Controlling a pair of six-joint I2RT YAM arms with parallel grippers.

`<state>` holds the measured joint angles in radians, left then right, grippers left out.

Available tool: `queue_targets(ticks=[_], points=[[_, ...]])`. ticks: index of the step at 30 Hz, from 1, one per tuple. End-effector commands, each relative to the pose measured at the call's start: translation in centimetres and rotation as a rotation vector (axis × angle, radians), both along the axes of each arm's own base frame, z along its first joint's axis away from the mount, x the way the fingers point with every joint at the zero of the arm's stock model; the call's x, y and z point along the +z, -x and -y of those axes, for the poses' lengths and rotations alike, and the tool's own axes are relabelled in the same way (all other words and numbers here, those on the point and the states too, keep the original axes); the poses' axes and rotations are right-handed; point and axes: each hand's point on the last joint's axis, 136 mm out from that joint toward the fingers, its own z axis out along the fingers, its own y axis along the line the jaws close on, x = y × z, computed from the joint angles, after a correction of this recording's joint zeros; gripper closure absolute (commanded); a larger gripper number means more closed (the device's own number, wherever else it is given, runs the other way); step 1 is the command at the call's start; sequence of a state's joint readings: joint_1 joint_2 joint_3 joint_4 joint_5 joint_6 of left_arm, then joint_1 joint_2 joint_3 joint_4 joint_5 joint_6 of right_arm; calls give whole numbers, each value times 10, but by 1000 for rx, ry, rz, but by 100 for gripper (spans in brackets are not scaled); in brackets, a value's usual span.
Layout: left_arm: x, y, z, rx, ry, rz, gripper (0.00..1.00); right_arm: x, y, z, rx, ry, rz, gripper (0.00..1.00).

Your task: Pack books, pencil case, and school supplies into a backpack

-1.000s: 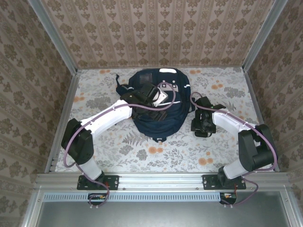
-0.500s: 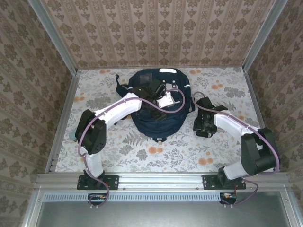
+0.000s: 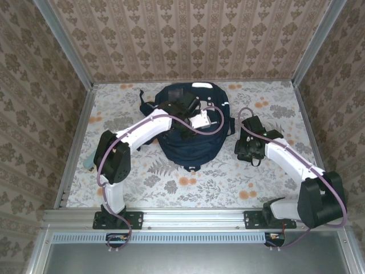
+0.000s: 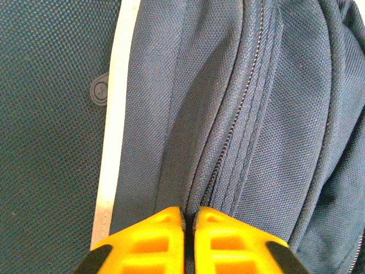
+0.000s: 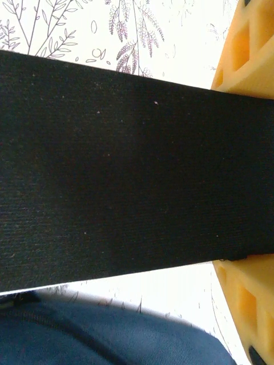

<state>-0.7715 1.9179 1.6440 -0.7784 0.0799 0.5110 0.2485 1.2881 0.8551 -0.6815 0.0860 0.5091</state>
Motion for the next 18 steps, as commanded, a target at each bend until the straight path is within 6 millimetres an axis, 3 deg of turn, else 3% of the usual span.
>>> queue_targets(ticks=[1, 6, 11, 18], points=[[43, -26, -1, 35, 56, 162, 99, 12, 3, -4, -9, -53, 26, 40], [97, -36, 3, 89, 199, 297, 100, 35, 3, -25, 68, -171, 85, 40], [151, -38, 5, 139, 366, 408, 100, 67, 6, -59, 196, -354, 163, 40], [176, -35, 12, 188, 491, 408, 100, 106, 3, -104, 308, -594, 217, 40]])
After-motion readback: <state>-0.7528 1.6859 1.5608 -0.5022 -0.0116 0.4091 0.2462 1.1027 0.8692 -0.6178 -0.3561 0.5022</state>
